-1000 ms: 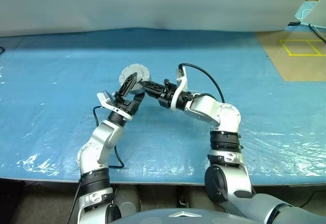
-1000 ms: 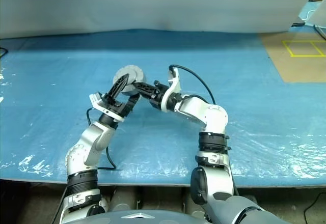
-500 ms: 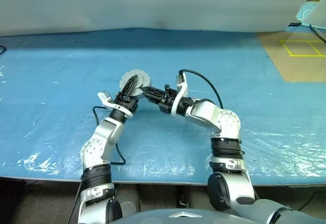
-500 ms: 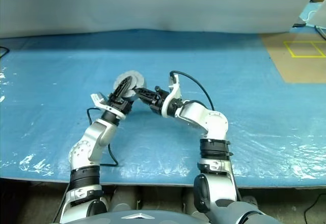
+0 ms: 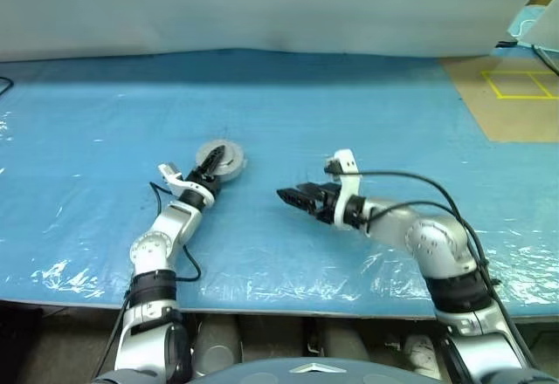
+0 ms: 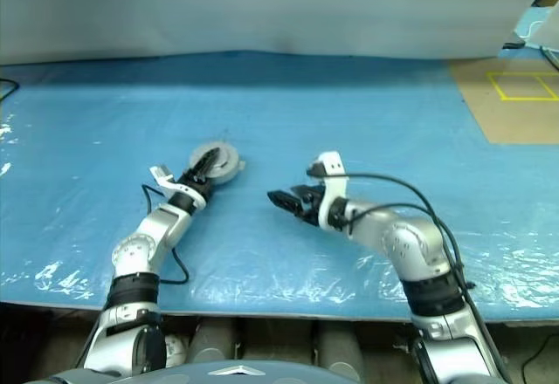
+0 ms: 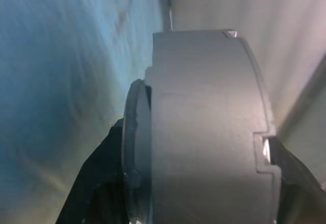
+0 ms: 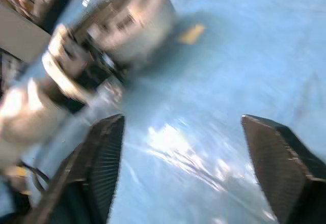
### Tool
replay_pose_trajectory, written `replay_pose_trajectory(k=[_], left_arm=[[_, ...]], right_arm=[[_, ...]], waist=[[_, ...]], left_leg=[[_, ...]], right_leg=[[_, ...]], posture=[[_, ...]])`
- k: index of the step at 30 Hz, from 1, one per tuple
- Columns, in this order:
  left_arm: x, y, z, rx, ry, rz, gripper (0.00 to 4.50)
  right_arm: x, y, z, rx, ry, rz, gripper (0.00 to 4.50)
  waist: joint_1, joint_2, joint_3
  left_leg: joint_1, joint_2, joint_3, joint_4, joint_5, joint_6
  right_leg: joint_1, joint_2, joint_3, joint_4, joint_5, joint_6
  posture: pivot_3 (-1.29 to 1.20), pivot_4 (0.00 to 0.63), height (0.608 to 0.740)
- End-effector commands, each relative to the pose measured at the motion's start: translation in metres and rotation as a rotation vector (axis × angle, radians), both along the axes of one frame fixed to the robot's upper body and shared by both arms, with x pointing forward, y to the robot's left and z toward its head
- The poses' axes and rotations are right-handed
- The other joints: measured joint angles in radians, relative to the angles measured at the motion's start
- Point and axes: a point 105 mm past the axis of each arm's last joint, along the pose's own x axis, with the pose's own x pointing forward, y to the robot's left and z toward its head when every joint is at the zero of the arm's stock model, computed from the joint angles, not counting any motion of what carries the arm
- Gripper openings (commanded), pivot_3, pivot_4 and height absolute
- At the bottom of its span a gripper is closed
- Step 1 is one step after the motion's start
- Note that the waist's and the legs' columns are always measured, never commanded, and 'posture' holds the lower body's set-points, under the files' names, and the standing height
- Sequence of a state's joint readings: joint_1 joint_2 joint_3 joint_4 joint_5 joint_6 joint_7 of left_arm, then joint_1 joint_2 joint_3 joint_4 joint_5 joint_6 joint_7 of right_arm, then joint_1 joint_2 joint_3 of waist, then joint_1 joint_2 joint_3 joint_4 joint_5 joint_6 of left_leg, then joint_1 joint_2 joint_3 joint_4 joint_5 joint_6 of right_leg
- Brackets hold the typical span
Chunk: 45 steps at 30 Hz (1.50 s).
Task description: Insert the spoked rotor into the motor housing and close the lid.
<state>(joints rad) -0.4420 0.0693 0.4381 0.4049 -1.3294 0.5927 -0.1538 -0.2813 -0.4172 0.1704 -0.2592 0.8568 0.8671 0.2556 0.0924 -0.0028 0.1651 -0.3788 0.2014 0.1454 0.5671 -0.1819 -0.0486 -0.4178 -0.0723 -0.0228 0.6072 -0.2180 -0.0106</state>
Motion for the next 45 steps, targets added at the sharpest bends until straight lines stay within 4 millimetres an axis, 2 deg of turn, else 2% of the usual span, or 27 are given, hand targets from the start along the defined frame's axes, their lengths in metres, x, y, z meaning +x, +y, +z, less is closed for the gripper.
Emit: replay_pose_trajectory(k=[1, 6, 10, 15, 18, 23, 27, 31, 34, 36, 37, 40, 43, 45], left_arm=[[0.026, 0.014, 0.018, 0.068, -0.047, 0.055, 2.36], [0.066, 0.019, 0.031, 0.175, -0.005, 0.103, 2.36], [0.086, 0.008, 0.054, 0.257, -0.023, 0.103, 2.36], [0.096, -0.008, 0.074, 0.337, -0.03, 0.094, 2.36], [0.098, -0.014, 0.073, 0.395, 0.001, 0.086, 2.36], [0.096, -0.015, 0.061, 0.46, 0.044, 0.075, 2.36], [0.091, -0.003, 0.041, 0.497, 0.099, 0.076, 2.36], [0.076, 0.021, 0.006, 0.51, 0.197, 0.073, 2.36], [0.059, 0.044, -0.022, 0.521, 0.273, 0.056, 3.42], [0.051, 0.056, -0.033, 0.521, 0.305, 0.052, 4.03], [0.044, 0.063, -0.039, 0.52, 0.323, 0.045, 4.34], [0.023, 0.086, -0.057, 0.529, 0.376, 0.023, 4.46], [-0.001, 0.098, -0.066, 0.564, 0.389, -0.052, 4.46], [-0.021, 0.1, -0.072, 0.652, 0.382, -0.135, 4.46]], right_arm=[[-0.003, -0.001, 0.011, -0.01, -0.154, 0.004, 4.5], [0.001, -0.01, 0.003, -0.045, -0.204, -0.06, 4.5], [0.003, -0.01, 0.006, -0.034, -0.241, -0.094, 4.5], [0.007, -0.015, 0.009, -0.112, -0.381, -0.145, 4.5], [0.005, -0.023, 0.004, -0.145, -0.46, -0.185, 4.5], [-0.003, -0.039, -0.017, -0.183, -0.43, -0.25, 4.5], [-0.008, -0.044, -0.024, -0.157, -0.381, -0.307, 4.5], [-0.01, -0.044, -0.026, -0.144, -0.361, -0.323, 4.5], [-0.009, -0.04, -0.027, -0.142, -0.36, -0.302, 4.5], [-0.008, -0.038, -0.026, -0.139, -0.361, -0.291, 4.5], [-0.007, -0.037, -0.025, -0.134, -0.361, -0.284, 4.5], [-0.004, -0.033, -0.024, -0.127, -0.366, -0.262, 4.5], [-0.004, -0.032, -0.024, -0.125, -0.365, -0.25, 4.5], [-0.004, -0.033, -0.024, -0.127, -0.362, -0.243, 4.5]], waist=[[0.004, -0.001, 0.001], [0.008, -0.007, 0.004], [0.01, -0.009, 0.005], [0.009, -0.009, 0.005], [0.005, -0.009, 0.006], [0.007, -0.011, 0.007], [0.004, -0.011, 0.008], [0.001, -0.011, 0.007], [-0.009, -0.011, 0.007], [-0.016, -0.009, 0.006], [-0.022, -0.009, 0.006], [-0.036, -0.005, 0.003], [-0.054, 0.001, -0.001], [-0.057, 0.004, -0.003]], left_leg=[[-0.001, 0.0, 0.0, 0.001, 0.0, 0.0], [-0.004, -0.001, 0.0, 0.007, 0.0, 0.0], [-0.006, -0.002, -0.002, 0.009, 0.0, 0.0], [-0.008, -0.002, -0.003, 0.008, 0.0, 0.0], [-0.008, -0.002, -0.004, 0.007, 0.0, 0.0], [-0.008, -0.002, -0.004, 0.006, 0.0, 0.0], [-0.007, -0.002, -0.004, 0.007, 0.0, 0.001], [-0.004, -0.001, -0.004, 0.007, 0.0, 0.001], [0.004, 0.0, -0.001, 0.005, 0.0, 0.001], [0.013, 0.0, 0.001, 0.001, 0.0, 0.001], [0.018, 0.0, 0.002, -0.001, 0.0, 0.001], [0.031, -0.001, 0.003, -0.006, 0.0, 0.001], [0.034, 0.0, 0.003, -0.008, -0.001, 0.002], [0.034, 0.0, 0.004, -0.01, -0.001, 0.001]], right_leg=[[0.0, 0.0, 0.0, 0.0, 0.001, 0.001], [0.0, -0.002, 0.001, -0.001, 0.006, 0.002], [0.0, -0.002, 0.001, -0.001, 0.011, -0.006], [-0.001, -0.002, -0.001, -0.001, 0.011, -0.007], [-0.001, -0.002, -0.001, -0.001, 0.011, -0.007], [-0.001, -0.002, -0.001, -0.001, 0.011, -0.008], [-0.001, -0.002, -0.001, -0.002, 0.011, -0.009], [0.001, -0.002, -0.001, -0.001, 0.008, -0.015], [0.007, -0.002, -0.001, -0.001, 0.008, -0.018], [0.016, -0.002, 0.0, -0.002, 0.005, -0.02], [0.02, -0.002, 0.0, -0.002, 0.002, -0.017], [0.027, -0.002, 0.003, -0.003, -0.001, -0.014], [0.027, -0.002, 0.003, -0.002, -0.002, -0.015], [0.025, -0.002, 0.005, -0.003, -0.003, -0.016]], posture=[[0.0, 0.15, 0.74], [0.0, 0.15, 0.74], [0.0, 0.15, 0.74], [0.0, 0.15, 0.74], [0.0, 0.15, 0.74], [0.0, 0.15, 0.74], [0.0, 0.15, 0.74], [0.0, 0.15, 0.74], [0.0, 0.15, 0.74], [0.0, 0.15, 0.74], [0.0, 0.15, 0.74], [0.0, 0.15, 0.74], [0.0, 0.15, 0.74], [0.0, 0.15, 0.74]])
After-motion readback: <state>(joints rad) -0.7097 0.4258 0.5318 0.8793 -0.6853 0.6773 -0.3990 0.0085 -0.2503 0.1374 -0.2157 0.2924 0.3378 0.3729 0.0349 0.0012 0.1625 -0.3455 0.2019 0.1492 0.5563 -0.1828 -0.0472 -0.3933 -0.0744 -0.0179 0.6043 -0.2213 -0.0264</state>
